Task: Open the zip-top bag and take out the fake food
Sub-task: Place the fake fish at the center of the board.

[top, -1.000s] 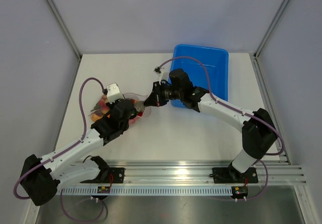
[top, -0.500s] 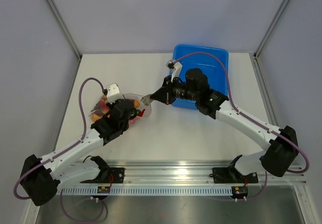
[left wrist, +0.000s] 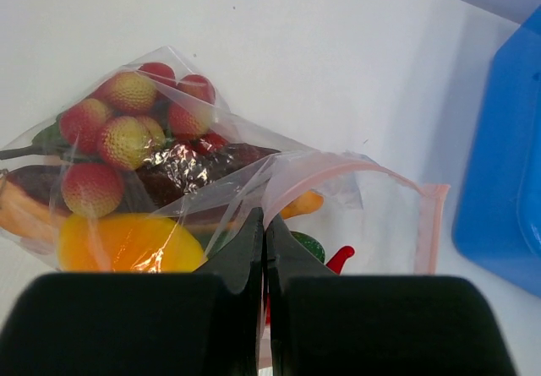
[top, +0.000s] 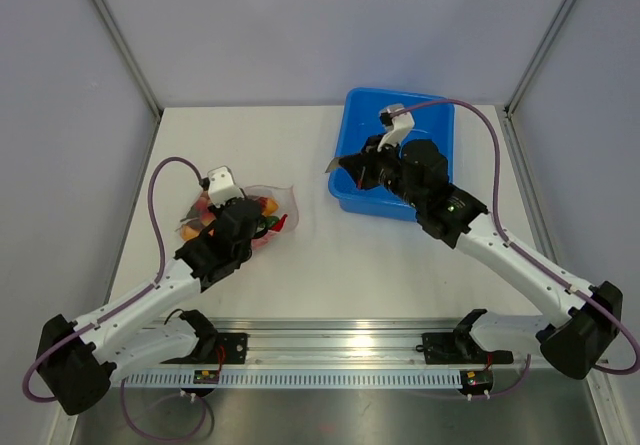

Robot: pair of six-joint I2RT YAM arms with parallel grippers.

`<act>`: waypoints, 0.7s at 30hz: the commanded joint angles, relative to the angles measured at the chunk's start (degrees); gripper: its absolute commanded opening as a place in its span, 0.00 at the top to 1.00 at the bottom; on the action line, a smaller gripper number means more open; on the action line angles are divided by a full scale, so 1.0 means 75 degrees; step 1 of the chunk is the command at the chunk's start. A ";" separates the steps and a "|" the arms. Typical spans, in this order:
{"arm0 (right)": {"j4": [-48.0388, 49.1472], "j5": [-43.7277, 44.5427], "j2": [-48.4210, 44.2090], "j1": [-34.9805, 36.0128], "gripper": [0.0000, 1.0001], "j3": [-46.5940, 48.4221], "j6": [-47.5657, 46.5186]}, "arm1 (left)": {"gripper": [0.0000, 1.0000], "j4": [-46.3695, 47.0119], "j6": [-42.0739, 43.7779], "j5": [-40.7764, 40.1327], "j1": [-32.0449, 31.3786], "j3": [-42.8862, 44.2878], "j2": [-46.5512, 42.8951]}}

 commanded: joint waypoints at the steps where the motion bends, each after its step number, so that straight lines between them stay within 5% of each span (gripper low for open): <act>1: 0.0113 0.0970 -0.0170 -0.0433 1.00 0.0047 -0.0114 | 1.00 0.0290 -0.0084 -0.0003 0.0043 0.0084 -0.0244; 12: -0.0250 0.0139 0.1351 -0.2028 1.00 0.1159 0.0448 | 1.00 0.0220 -0.0107 0.0113 0.0043 0.0143 -0.0186; 21: -0.0449 -0.1676 0.2946 -0.3481 1.00 0.2507 0.0964 | 1.00 0.0162 -0.0141 0.0173 0.0043 0.0166 -0.0069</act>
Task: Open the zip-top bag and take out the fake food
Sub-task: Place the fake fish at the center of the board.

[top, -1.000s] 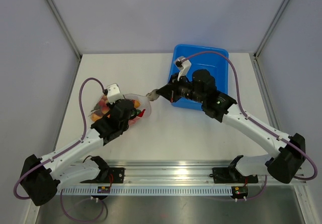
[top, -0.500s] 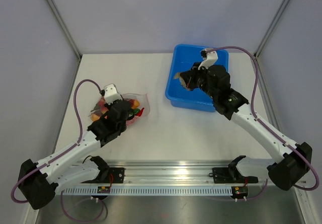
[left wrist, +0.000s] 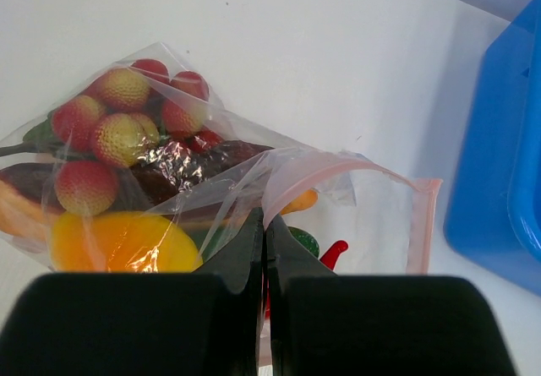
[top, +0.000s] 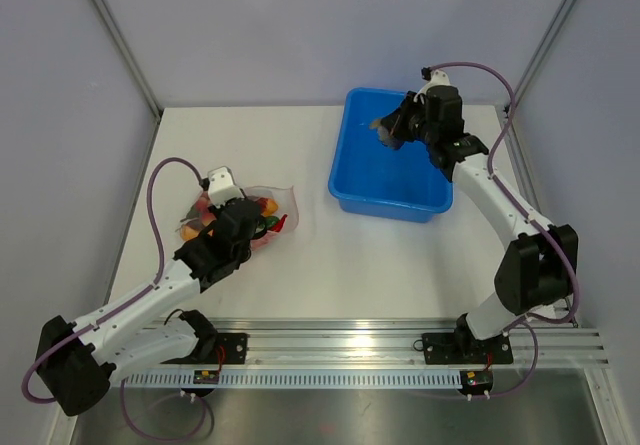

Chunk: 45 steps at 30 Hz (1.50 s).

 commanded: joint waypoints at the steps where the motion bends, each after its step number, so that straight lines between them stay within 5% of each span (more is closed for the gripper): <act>1: 0.0099 -0.0894 0.0383 -0.0512 1.00 0.0747 0.0276 | 1.00 0.0220 -0.0095 0.0012 0.0034 0.0166 0.0019; 16: -0.0756 -0.0591 0.2645 -0.1064 0.95 0.2494 0.0136 | 1.00 0.0196 -0.0622 0.0012 0.0034 -0.0103 -0.0425; 21: -0.0734 -0.0051 0.2845 -0.1076 0.91 0.2576 0.0101 | 1.00 0.0618 -0.0611 0.0129 0.0034 -0.0442 -0.0684; 26: -0.0594 0.0839 0.2716 -0.1064 1.00 0.2379 -0.0063 | 1.00 0.1041 -0.0447 0.0375 0.0034 -0.0643 -0.0848; 32: -0.0136 0.1017 0.2353 -0.1064 0.99 0.1886 -0.0018 | 1.00 0.0890 -0.0644 0.0236 0.0034 -0.0561 -0.0778; 35: -0.0451 0.0525 0.2353 -0.1064 0.58 0.2119 0.0146 | 1.00 0.0572 -0.0740 0.0094 0.0034 -0.0444 -0.0731; 45: -0.0207 -0.0530 0.1335 -0.1064 0.49 0.1453 0.0943 | 1.00 0.0689 -0.0658 0.0094 0.0034 -0.0537 -0.0848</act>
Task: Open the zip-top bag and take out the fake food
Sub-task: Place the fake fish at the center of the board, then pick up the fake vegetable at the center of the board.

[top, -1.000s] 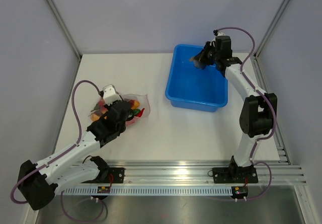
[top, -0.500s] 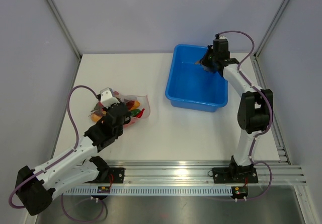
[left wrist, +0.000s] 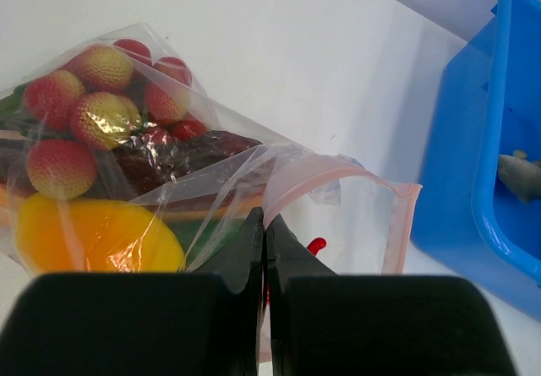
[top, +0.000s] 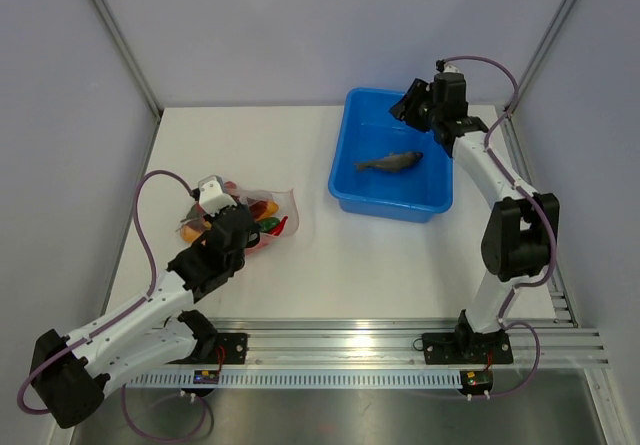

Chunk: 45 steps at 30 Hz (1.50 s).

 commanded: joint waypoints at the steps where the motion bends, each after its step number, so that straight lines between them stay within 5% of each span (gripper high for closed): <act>1: 0.0539 -0.0556 -0.0861 -0.0032 0.48 -0.0529 0.0527 | 1.00 0.0345 0.0010 -0.0177 0.0034 0.0095 -0.0155; 9: 0.1231 -0.1401 -0.1904 0.0599 0.50 -0.2099 0.1173 | 1.00 0.0415 -0.0248 -0.0353 0.0034 0.0002 -0.0283; 17: 0.2075 -0.1119 -0.2771 0.2414 0.51 -0.3402 0.0740 | 1.00 0.0439 -0.0307 -0.0353 0.0034 -0.0069 -0.0366; 45: 0.1678 -0.1870 -0.1437 0.4713 0.50 -0.2477 -0.2002 | 1.00 0.0428 0.0080 0.0585 0.0022 0.0130 -0.0635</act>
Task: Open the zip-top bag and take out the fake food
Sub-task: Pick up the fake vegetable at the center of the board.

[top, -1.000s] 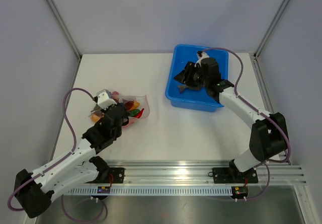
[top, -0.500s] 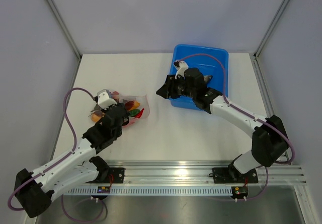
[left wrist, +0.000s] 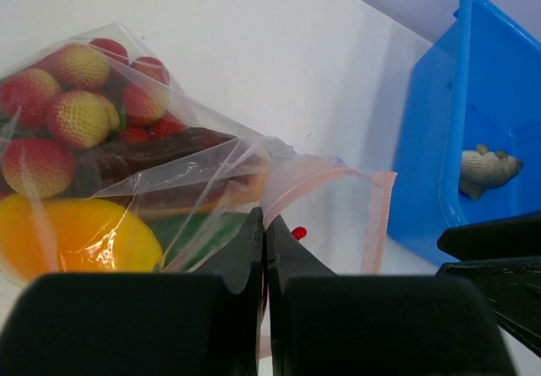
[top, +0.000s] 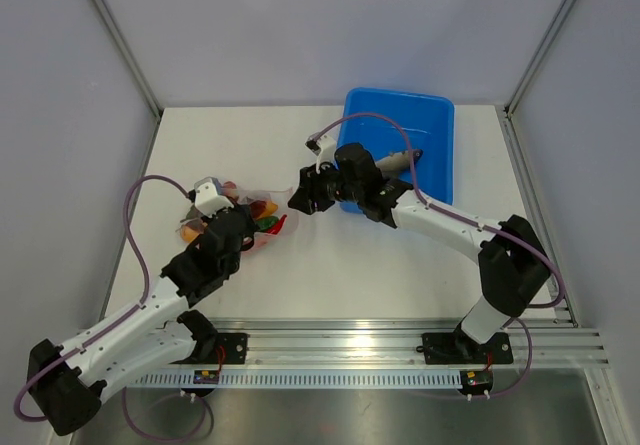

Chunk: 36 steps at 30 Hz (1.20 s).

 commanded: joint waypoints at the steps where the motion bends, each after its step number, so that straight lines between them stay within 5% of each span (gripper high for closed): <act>1: 0.0046 -0.0287 0.0100 0.0141 0.50 0.0452 -0.0502 | 1.00 0.0325 0.0077 0.0279 0.0022 0.0256 -0.0181; 36: -0.1794 0.0908 0.2221 0.1325 0.41 0.2198 -0.2154 | 1.00 0.0431 0.0628 0.1403 -0.0048 -0.0014 -0.1422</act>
